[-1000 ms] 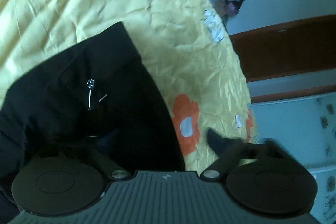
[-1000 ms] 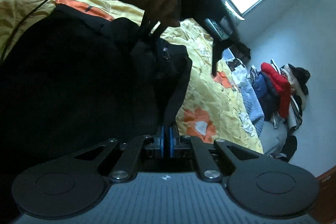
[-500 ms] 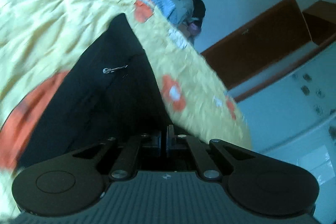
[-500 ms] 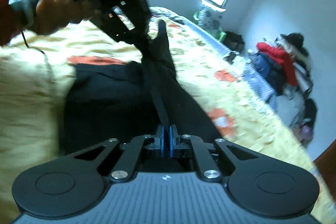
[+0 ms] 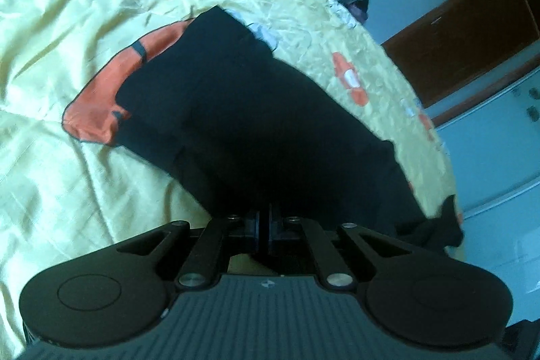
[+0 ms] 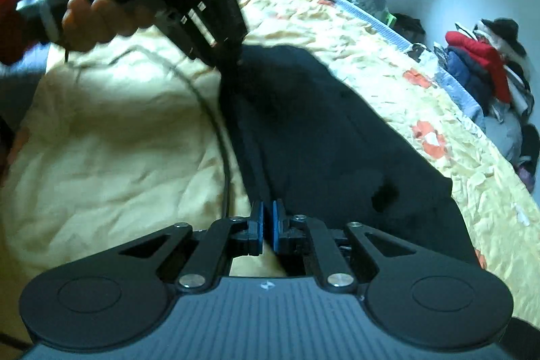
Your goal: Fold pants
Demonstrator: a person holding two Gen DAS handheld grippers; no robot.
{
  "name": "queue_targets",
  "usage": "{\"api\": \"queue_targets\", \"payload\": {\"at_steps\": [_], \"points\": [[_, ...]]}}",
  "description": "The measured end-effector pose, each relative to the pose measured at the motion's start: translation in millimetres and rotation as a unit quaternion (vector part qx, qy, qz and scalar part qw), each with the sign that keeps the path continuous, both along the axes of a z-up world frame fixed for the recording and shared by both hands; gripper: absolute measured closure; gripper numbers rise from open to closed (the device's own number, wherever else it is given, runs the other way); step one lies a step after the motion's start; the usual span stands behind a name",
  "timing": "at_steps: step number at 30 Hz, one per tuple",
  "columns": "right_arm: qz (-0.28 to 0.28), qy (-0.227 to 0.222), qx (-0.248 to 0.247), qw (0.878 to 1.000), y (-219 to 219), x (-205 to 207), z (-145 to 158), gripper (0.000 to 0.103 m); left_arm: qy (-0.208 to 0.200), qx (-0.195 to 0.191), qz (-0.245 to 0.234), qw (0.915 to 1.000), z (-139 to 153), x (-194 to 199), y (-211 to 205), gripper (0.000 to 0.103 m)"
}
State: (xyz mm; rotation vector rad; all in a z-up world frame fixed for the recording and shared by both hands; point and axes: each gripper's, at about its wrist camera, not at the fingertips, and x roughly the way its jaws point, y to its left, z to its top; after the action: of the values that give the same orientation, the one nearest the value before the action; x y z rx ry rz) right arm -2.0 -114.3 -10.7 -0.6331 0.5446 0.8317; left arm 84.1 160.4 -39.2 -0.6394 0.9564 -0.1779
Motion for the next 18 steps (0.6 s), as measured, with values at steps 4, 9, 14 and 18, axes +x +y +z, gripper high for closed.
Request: {"api": "queue_targets", "payload": {"at_steps": [4,9,14,18], "points": [[-0.012,0.033,0.02,0.999,-5.0,2.9,5.8,0.094,-0.006,0.022,-0.002,0.9997,3.5,-9.6,-2.7,0.079],[-0.011,0.013,0.068,0.998,-47.5,-11.6,38.0,0.094,-0.016,0.094,-0.007,0.9954,27.7,-29.4,-0.2,0.067],[-0.161,-0.024,0.049,0.985,-101.9,12.5,35.9,0.093,-0.058,0.104,-0.065,0.9907,59.2,-37.3,-28.0,0.059],[-0.203,-0.001,0.052,0.978,-103.5,48.2,33.2,0.093,-0.074,0.067,-0.176,0.9793,60.7,-18.8,-90.8,0.048]]}}
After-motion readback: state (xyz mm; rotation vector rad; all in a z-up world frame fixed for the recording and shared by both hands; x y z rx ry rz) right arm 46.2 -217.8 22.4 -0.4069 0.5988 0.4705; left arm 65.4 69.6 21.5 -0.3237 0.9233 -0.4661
